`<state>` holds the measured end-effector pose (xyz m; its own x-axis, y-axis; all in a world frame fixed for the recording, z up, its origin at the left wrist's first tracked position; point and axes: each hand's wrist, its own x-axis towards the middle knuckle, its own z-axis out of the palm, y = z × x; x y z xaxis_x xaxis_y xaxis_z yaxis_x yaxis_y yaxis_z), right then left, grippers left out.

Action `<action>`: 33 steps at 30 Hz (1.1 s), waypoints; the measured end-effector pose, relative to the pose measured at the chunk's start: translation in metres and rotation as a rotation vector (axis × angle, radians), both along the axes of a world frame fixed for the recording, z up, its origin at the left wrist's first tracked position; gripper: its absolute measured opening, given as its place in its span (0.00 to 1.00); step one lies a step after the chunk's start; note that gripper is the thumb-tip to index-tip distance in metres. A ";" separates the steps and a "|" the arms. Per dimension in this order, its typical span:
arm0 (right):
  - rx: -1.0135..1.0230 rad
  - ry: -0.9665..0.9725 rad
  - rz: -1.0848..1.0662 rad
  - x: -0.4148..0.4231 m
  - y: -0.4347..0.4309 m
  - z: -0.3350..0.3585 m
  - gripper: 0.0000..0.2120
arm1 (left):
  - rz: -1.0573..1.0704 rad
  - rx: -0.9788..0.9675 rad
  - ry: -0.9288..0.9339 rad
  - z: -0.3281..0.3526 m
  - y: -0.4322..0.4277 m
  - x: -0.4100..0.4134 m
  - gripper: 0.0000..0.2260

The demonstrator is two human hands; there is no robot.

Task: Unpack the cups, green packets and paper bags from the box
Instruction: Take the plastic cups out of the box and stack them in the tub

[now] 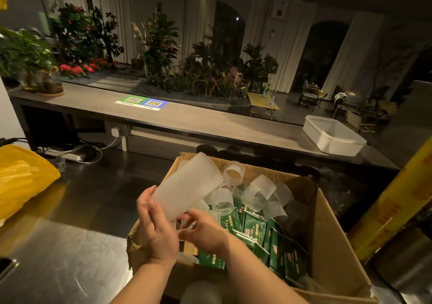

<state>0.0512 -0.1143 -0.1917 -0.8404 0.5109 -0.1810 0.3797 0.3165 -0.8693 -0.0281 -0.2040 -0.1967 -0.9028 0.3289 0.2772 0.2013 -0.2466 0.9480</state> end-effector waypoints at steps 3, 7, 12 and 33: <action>0.291 -0.110 0.128 -0.021 -0.012 -0.012 0.24 | 0.011 0.003 -0.013 0.001 -0.001 0.000 0.27; 0.245 -0.190 0.047 -0.030 -0.013 -0.021 0.25 | 0.000 0.002 -0.063 0.002 0.000 -0.002 0.27; -0.245 0.155 -0.208 -0.011 0.001 -0.016 0.19 | 0.005 -0.034 -0.086 0.003 0.000 -0.002 0.27; 0.169 -0.093 -0.783 0.040 0.049 -0.021 0.07 | 0.006 -0.093 -0.157 0.001 0.003 -0.006 0.20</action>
<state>0.0912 -0.0650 -0.2127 -0.2122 0.9721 -0.1000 0.6145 0.0532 -0.7871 -0.0345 -0.2011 -0.1954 -0.9347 0.3406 0.1015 0.0504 -0.1557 0.9865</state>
